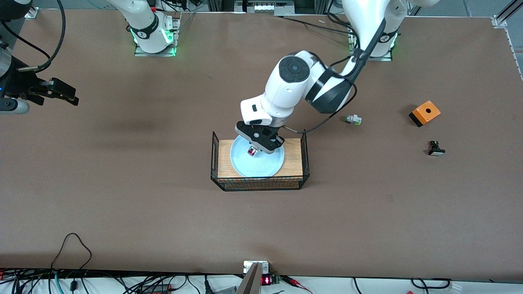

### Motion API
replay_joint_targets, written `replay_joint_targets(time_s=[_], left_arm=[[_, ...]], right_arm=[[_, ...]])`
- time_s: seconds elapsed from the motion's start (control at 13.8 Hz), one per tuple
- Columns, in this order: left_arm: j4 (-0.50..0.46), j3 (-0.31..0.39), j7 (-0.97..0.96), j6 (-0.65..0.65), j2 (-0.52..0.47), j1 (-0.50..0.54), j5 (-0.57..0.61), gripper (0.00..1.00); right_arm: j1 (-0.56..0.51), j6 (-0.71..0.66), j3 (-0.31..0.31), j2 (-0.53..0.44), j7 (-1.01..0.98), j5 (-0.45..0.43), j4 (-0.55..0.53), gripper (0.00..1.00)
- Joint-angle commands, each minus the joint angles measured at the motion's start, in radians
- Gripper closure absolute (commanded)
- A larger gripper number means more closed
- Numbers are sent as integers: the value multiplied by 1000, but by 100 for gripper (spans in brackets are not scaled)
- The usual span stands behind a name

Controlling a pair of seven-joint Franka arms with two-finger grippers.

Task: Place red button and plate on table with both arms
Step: 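Grasp the red button with the left gripper and lift it, then carry the red button toward the orange box while the right gripper reaches the plate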

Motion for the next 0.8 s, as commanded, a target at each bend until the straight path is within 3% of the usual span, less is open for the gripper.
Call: replay_joint_targets(time_s=[0.0, 0.22, 0.44, 0.73], left_arm=[[-15, 18, -41, -199, -136, 18, 7, 90], [-19, 21, -82, -445, -215, 122, 19, 89], [-31, 22, -69, -649, -215, 261, 23, 88], [-110, 18, 78, -651, -177, 467, 29, 88]], right_arm=[[0, -16, 2, 1, 10, -5, 12, 0], [1, -16, 4, 7, 29, -3, 10, 0], [26, -30, 5, 14, 74, 1, 5, 0], [202, -15, 10, 40, 505, 72, 13, 0]])
